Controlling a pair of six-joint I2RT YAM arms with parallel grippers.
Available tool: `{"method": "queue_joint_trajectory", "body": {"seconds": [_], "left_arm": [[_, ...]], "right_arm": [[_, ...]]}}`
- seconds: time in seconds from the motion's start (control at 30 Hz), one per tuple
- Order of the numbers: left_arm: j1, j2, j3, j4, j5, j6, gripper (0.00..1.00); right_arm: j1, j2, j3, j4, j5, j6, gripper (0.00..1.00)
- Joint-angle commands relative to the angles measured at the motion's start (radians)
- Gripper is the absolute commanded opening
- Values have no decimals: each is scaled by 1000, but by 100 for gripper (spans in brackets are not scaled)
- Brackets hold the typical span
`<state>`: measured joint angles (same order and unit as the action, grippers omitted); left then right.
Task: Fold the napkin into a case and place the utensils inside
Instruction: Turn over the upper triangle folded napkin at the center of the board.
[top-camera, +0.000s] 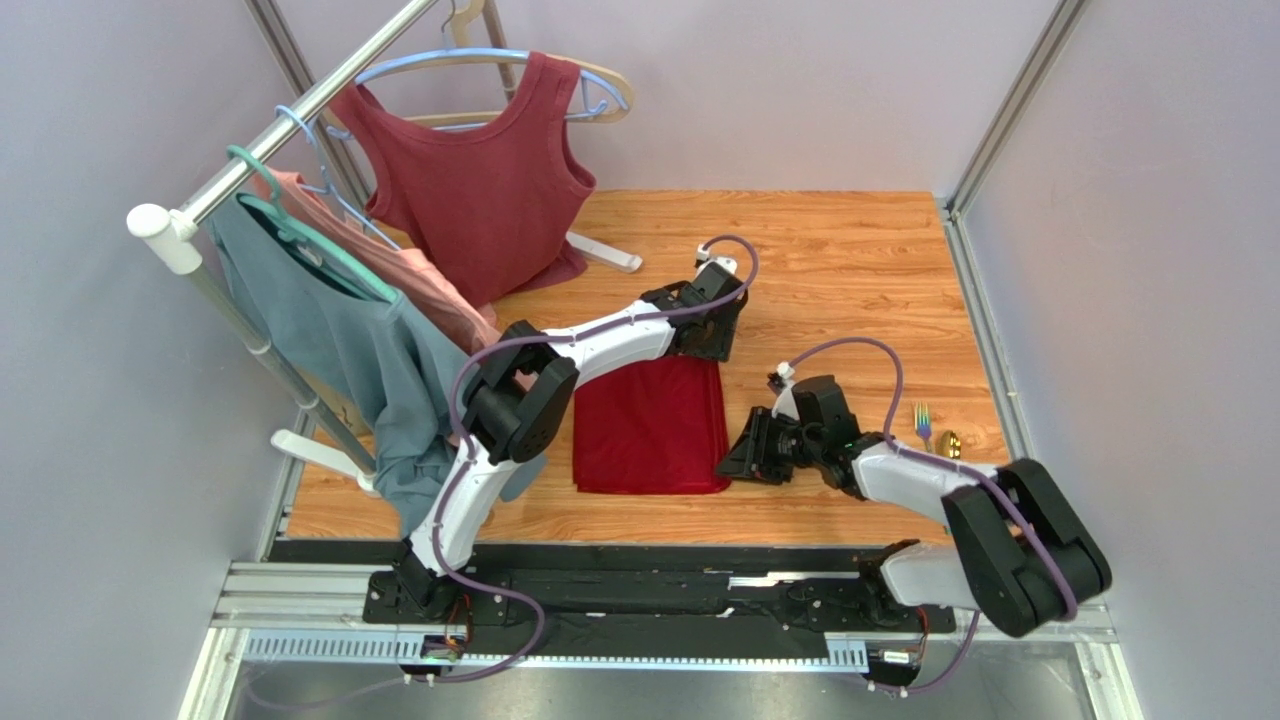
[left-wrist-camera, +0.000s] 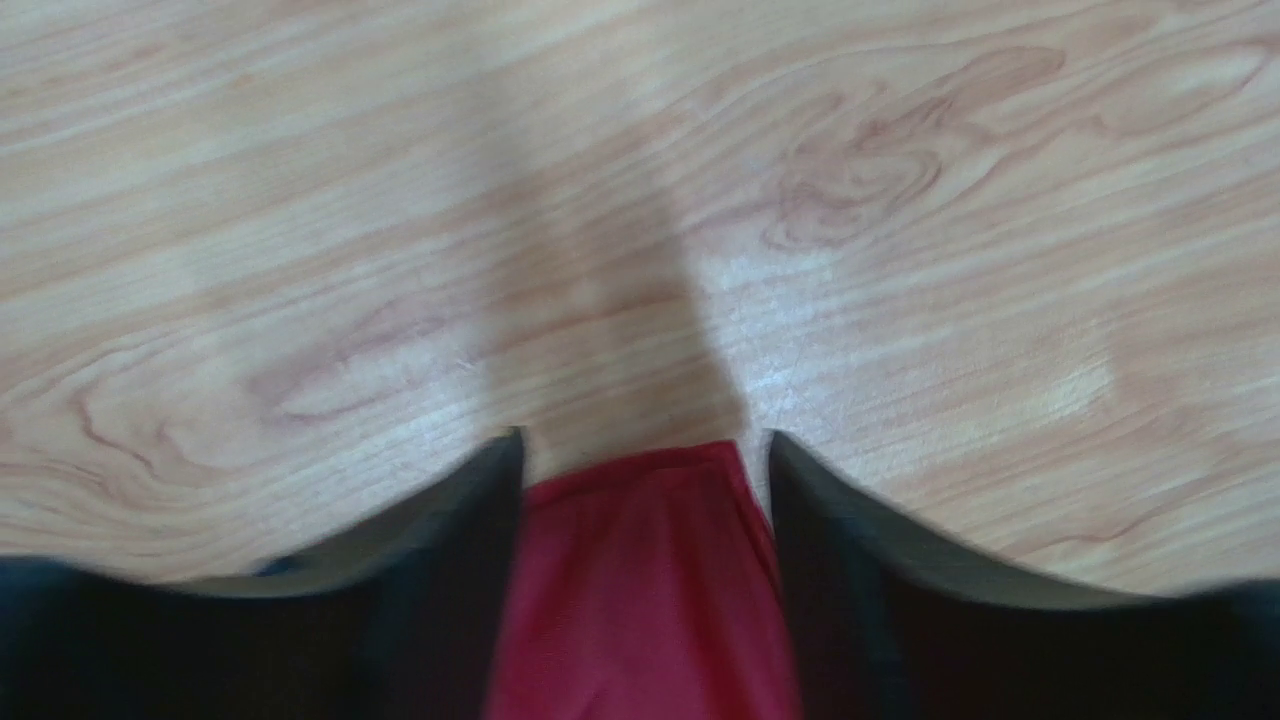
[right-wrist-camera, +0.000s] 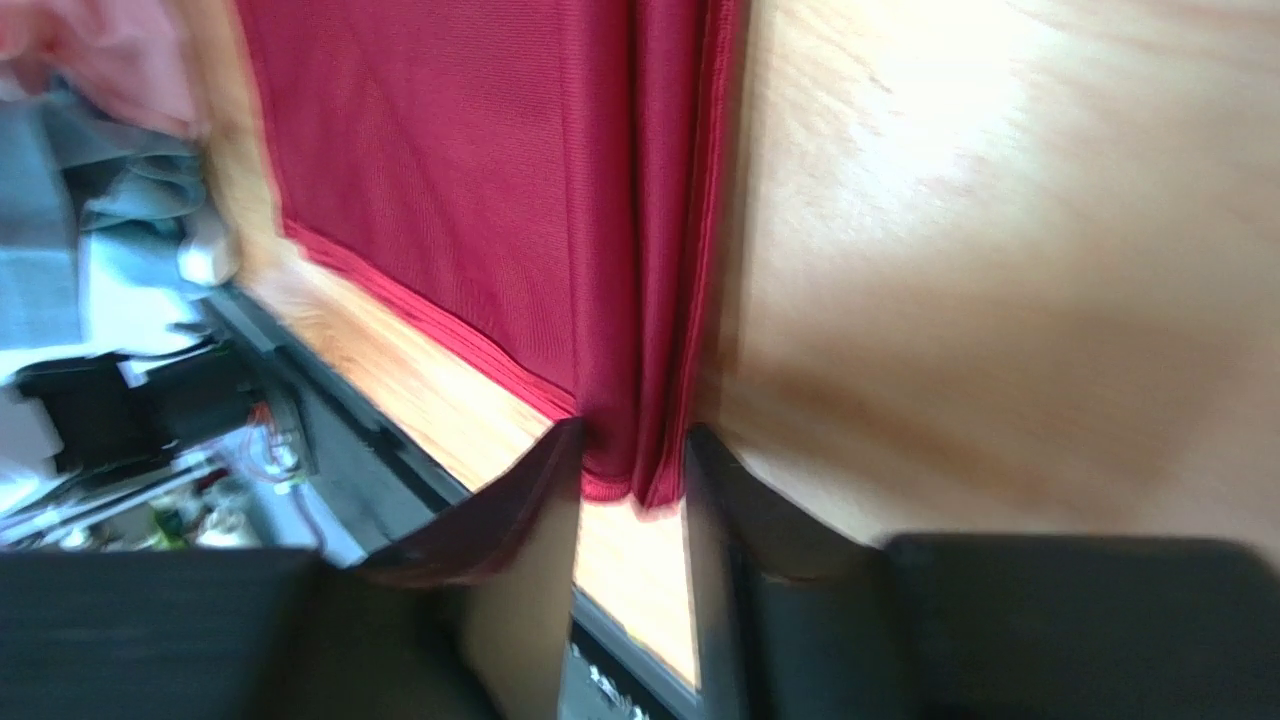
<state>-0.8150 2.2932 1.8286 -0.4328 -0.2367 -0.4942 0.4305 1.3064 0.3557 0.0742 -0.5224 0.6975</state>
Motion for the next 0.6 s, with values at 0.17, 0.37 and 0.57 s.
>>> {"method": "queue_joint_trajectory", "body": {"seconds": [0.17,0.37,0.57], "left_arm": [[22,-256,39,-96,66,77,89],[88,-457,-301,-78,177,56,46],[175,-453,-451,46,304,55,18]], "right_arm": [[-7,-102,264,-484,320,-162,47],[-7,92,446,-386,227,-200,38],[-7,331,635,-300,145,-239,29]]}}
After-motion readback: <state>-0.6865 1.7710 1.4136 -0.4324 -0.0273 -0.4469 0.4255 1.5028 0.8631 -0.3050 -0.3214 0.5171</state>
